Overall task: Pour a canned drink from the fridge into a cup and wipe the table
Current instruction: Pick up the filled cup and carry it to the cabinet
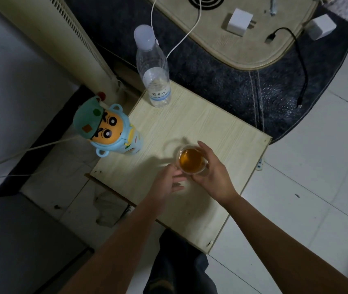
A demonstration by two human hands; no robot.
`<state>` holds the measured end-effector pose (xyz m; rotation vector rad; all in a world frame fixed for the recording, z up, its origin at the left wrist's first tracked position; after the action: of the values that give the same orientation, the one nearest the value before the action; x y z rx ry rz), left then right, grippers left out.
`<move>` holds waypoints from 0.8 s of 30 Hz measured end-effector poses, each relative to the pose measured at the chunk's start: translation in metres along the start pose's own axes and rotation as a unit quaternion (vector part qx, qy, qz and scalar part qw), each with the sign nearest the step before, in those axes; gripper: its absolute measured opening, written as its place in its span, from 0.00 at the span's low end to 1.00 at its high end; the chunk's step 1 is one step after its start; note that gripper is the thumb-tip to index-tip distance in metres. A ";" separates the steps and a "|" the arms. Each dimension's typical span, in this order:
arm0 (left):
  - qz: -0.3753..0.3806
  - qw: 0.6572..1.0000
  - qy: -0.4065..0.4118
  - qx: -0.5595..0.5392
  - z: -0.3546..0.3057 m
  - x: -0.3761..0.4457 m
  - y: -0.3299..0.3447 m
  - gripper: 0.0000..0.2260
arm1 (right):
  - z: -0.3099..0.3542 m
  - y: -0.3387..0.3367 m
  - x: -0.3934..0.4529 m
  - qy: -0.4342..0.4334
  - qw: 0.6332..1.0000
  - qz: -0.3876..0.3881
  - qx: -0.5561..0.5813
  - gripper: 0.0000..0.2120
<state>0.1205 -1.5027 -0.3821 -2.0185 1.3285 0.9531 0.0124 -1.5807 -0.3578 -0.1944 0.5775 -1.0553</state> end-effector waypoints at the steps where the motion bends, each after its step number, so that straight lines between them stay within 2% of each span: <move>1: 0.000 1.000 0.004 0.001 -0.001 -0.002 0.000 0.17 | -0.001 0.000 -0.001 -0.003 1.000 0.003 -0.007 0.42; 4: -0.013 1.000 0.008 0.008 -0.002 -0.008 -0.002 0.16 | -0.003 -0.003 -0.006 -0.008 0.999 0.002 -0.033 0.43; 9: -0.076 0.995 0.013 0.070 0.004 -0.031 -0.017 0.13 | -0.003 -0.025 -0.026 -0.007 0.992 -0.004 -0.123 0.37; 15: -0.127 0.952 0.126 0.247 -0.030 -0.084 -0.025 0.12 | 0.026 -0.070 -0.069 -0.078 0.959 0.015 -0.271 0.26; 21: -0.146 0.843 0.294 0.427 -0.103 -0.161 0.006 0.13 | 0.076 -0.136 -0.133 -0.151 0.922 -0.032 -0.355 0.24; 24: -0.137 0.742 0.411 0.511 -0.138 -0.205 0.043 0.14 | 0.095 -0.172 -0.172 -0.170 0.897 -0.077 -0.400 0.25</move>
<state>0.0626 -1.5099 -0.1376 -1.5761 1.3833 -0.8340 -0.1299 -1.5287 -0.1456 -1.1437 0.6563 -0.8527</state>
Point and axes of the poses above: each hand's wrist, its own x-axis towards the middle knuckle, its own y-axis out of the palm, z = x × y, the point moved 8 cm from there along x, towards the middle knuckle, and after that the axes turned 6 degrees about -z, right-handed, at the moved point
